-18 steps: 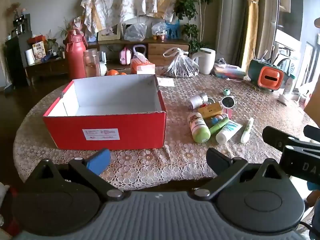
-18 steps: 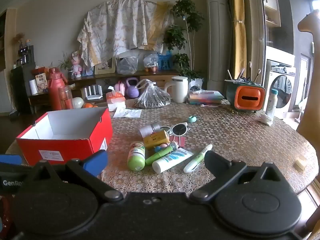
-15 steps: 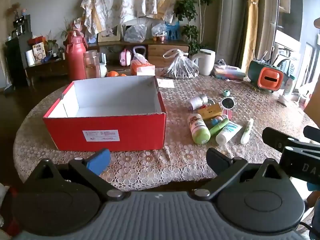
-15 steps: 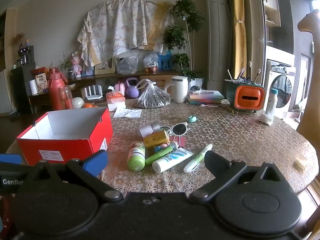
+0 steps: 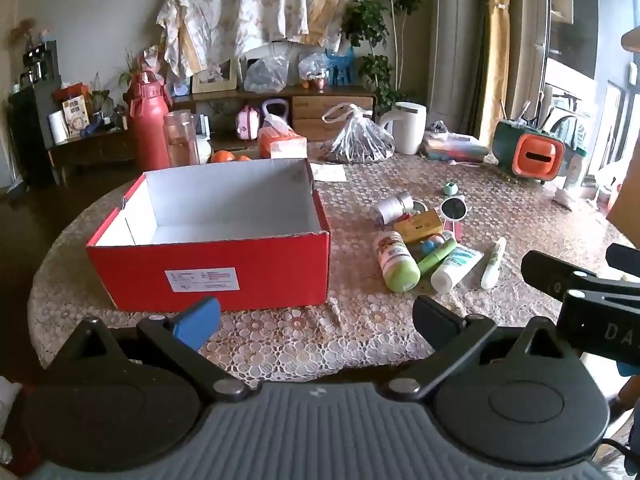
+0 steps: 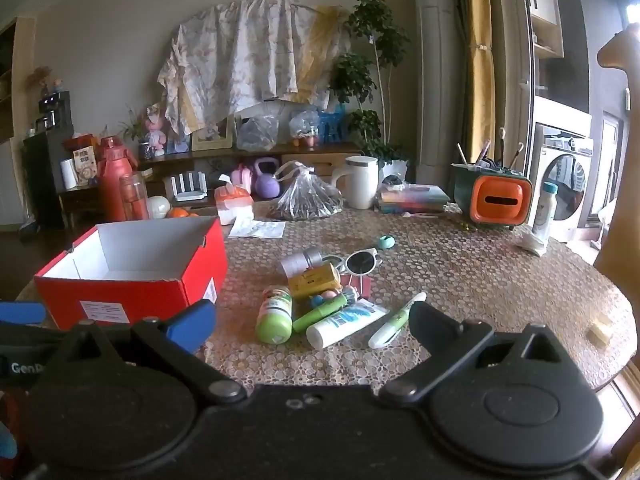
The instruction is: Organize rigid objects
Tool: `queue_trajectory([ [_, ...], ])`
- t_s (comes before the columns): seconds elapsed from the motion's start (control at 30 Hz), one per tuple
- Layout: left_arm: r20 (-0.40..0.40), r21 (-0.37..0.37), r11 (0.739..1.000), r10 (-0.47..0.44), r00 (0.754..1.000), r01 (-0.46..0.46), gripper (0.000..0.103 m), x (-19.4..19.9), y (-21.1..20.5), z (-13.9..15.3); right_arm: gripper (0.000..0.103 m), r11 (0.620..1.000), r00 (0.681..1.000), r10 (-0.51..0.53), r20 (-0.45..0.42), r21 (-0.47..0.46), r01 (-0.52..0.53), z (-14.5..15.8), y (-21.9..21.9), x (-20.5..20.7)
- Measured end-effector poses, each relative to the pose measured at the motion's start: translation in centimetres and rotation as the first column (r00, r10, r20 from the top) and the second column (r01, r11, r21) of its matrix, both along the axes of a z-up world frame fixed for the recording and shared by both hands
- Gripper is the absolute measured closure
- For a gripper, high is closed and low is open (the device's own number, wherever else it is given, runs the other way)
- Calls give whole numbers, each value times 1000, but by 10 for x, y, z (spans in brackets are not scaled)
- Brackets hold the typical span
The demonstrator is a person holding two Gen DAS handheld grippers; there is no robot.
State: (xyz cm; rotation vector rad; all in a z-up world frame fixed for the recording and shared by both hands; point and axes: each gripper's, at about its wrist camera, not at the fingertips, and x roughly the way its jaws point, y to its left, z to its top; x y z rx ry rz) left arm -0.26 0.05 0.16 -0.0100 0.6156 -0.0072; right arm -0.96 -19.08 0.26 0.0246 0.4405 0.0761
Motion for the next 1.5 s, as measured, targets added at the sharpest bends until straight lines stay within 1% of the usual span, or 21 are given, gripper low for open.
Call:
queue_trajectory([
  [0.13,7,-3,1000,2,1000,-2,0,-1,1,0,0,1000,1000,2,2,-3,-2,4,4,-1],
  [0.5,13,-18,1000,15,1000,-14,0,-1,5,4,0,1000,1000,3,6,-4,-2,2,1,-1],
  [1.27,15,-16,1000,26,1000,-25,0,-2,4,4,0,1000,1000,2,8,-3,-2,1,1,2],
  [1.3,15,-15,1000,25,1000,-25,0,-2,4,4,0,1000,1000,3,9,-3,-3,4,1,-5],
  [1.5,27,-9,1000,24,999,-23,0,-4,4,7,0,1000,1000,4,27,1,-4,8,-3,-7],
])
